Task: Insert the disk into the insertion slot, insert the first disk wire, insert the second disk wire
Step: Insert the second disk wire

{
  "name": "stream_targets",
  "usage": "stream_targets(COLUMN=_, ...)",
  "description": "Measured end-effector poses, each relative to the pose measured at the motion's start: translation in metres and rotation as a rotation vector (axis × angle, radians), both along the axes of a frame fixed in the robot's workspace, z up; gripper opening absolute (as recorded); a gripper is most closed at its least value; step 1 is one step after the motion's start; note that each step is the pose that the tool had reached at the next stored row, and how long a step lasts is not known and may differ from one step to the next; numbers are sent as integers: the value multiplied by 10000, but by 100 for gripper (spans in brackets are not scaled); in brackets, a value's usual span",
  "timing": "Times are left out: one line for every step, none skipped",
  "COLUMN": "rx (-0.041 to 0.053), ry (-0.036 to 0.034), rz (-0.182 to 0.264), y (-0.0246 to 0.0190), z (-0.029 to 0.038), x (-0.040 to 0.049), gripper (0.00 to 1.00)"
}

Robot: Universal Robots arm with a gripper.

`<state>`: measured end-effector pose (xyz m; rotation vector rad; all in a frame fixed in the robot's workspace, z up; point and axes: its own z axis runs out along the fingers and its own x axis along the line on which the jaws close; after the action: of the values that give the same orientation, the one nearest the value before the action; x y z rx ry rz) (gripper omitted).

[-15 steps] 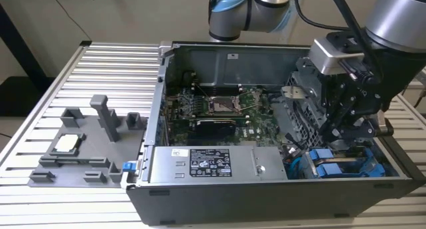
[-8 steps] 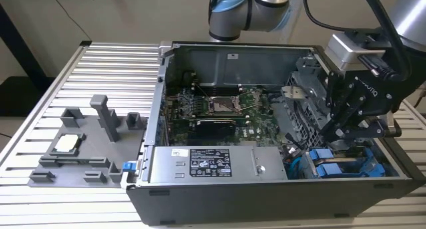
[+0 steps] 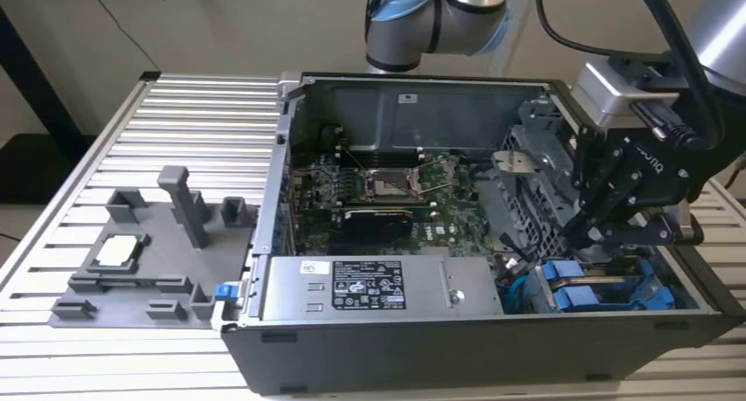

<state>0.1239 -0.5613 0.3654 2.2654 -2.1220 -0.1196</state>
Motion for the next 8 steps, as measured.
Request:
stream_targets(rx=17, ry=0, rz=-30, y=-9, z=-2, x=0, gripper=16)
stream_targets(rx=30, ry=0, rz=-61, y=-18, z=-3, x=0, gripper=16)
stream_targets(rx=43, ry=0, rz=-96, y=-26, z=-3, x=0, gripper=16)
stream_targets(rx=57, ry=0, rz=-128, y=-33, z=-4, x=0, gripper=16)
stream_targets(rx=76, ry=0, rz=-152, y=-39, z=-4, x=0, gripper=16)
stream_targets(rx=104, ry=1, rz=-179, y=-45, z=-5, x=0, gripper=16)
stream_targets(rx=138, ry=0, rz=-212, y=-48, z=-6, x=0, gripper=16)
stream_targets(rx=178, ry=1, rz=-233, y=-50, z=-7, x=2, gripper=16)
